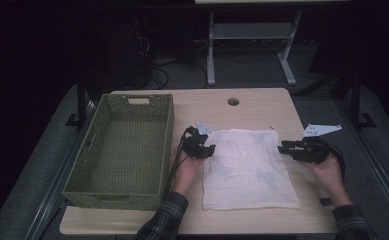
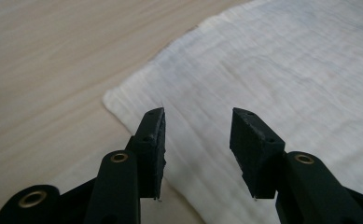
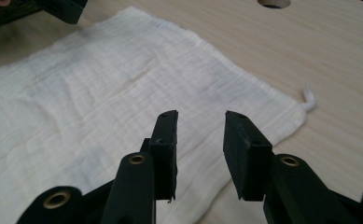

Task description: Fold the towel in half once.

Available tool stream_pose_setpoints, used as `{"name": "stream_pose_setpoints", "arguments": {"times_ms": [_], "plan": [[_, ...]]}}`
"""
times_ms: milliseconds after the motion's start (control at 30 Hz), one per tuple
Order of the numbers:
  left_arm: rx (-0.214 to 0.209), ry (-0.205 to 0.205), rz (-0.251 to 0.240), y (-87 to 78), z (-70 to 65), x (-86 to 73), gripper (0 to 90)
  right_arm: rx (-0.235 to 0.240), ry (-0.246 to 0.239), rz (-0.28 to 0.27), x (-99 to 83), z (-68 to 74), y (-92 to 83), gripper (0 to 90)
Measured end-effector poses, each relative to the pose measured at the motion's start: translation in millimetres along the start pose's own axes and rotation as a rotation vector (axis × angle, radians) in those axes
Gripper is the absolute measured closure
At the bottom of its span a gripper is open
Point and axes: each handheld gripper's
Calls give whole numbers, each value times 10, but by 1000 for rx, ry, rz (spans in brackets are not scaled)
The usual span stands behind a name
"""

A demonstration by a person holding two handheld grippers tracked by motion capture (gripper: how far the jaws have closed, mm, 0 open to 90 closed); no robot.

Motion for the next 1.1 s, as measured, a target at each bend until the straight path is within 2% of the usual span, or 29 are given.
{"name": "stream_pose_setpoints", "arguments": {"times_ms": [133, 167, 200, 267, 433, 467, 600, 633, 667, 700, 733, 767, 833, 900, 1000, 1100], "plan": [[24, -8, -1, 74, 90, 60, 551, -13, 14, -3, 32, -103, 85, 647], [36, -6, 5, 111, 119, 79, 551, -25, 25, 2, 22, -200, 156, 648], [45, -2, 9, 134, 137, 88, 551, -25, 25, 2, 22, -200, 156, 648], [51, -33, 14, 215, 231, 117, 563, -37, 45, 23, 16, -304, 235, 649], [84, -54, 14, 336, 328, 170, 571, -47, 66, 27, 125, -460, 357, 652], [89, -58, 15, 356, 346, 172, 571, -57, 58, 32, 149, -494, 382, 652], [94, -74, 16, 392, 390, 180, 572, -76, 60, 59, 214, -591, 473, 649], [99, -82, 12, 408, 413, 190, 574, -98, 75, 81, 218, -666, 537, 649], [99, -82, 12, 408, 413, 190, 574, -98, 75, 81, 218, -666, 537, 649], [103, -84, 15, 415, 424, 194, 574, -106, 104, 89, 197, -715, 583, 648], [106, -85, 16, 423, 433, 194, 574, -106, 104, 89, 197, -715, 583, 648], [108, -87, 16, 442, 452, 189, 574, -98, 123, 98, 161, -768, 635, 646], [107, -94, 12, 451, 461, 184, 574, -100, 131, 107, 151, -774, 661, 644], [106, -91, 15, 466, 473, 177, 566, -111, 112, 116, 140, -789, 734, 643], [109, -92, 16, 472, 482, 173, 561, -121, 113, 138, 140, -783, 782, 650], [99, -91, 22, 511, 488, 157, 561, -121, 120, 132, 118, -775, 798, 765]]}}
Point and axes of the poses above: each handheld gripper's, and its own axes: y roughly forward along the jaws, x roughly out of its top, z roughly to its left, and after that the axes turned 3 degrees about -y, right-handed
